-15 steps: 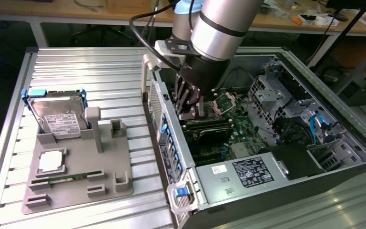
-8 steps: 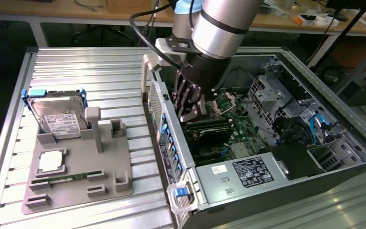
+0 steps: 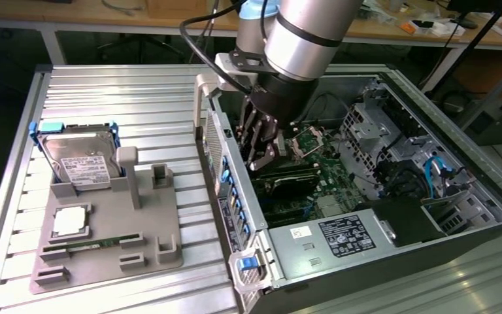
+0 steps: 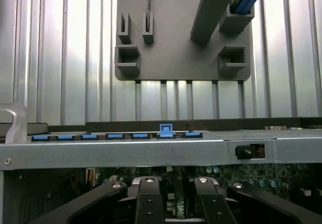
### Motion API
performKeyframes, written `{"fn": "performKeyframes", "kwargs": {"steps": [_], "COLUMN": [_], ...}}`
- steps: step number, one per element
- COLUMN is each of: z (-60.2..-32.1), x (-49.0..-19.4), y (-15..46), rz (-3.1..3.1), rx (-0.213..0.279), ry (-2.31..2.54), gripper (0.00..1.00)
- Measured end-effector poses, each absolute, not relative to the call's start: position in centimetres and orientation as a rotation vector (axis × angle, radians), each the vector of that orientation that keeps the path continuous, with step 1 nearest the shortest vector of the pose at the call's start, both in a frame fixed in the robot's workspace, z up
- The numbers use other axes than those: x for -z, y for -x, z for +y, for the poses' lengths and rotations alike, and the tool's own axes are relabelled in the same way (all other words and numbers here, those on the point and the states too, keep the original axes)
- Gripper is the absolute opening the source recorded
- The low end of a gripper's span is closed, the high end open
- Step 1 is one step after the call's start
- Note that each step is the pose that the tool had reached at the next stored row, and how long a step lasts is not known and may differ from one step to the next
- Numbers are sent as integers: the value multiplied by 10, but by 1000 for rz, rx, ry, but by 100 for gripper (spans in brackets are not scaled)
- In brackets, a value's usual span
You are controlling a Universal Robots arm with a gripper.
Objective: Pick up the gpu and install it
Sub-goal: 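Press down on the gpu until it lock into place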
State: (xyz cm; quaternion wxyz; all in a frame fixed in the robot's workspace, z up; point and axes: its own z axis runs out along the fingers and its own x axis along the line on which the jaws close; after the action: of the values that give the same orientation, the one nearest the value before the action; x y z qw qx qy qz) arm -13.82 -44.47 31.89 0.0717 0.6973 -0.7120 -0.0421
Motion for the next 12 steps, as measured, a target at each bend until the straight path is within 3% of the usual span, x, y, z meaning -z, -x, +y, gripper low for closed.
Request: {"fn": "performKeyframes", "kwargs": {"steps": [1, 5, 12], "z": [-445, -445, -442], "x": [-319, -318, -310], "y": [138, 138, 138], "rz": [-2140, -2140, -2140], "rx": [127, 126, 127], "ry": [-2096, -2096, -2096], "gripper": [31, 50, 50]}}
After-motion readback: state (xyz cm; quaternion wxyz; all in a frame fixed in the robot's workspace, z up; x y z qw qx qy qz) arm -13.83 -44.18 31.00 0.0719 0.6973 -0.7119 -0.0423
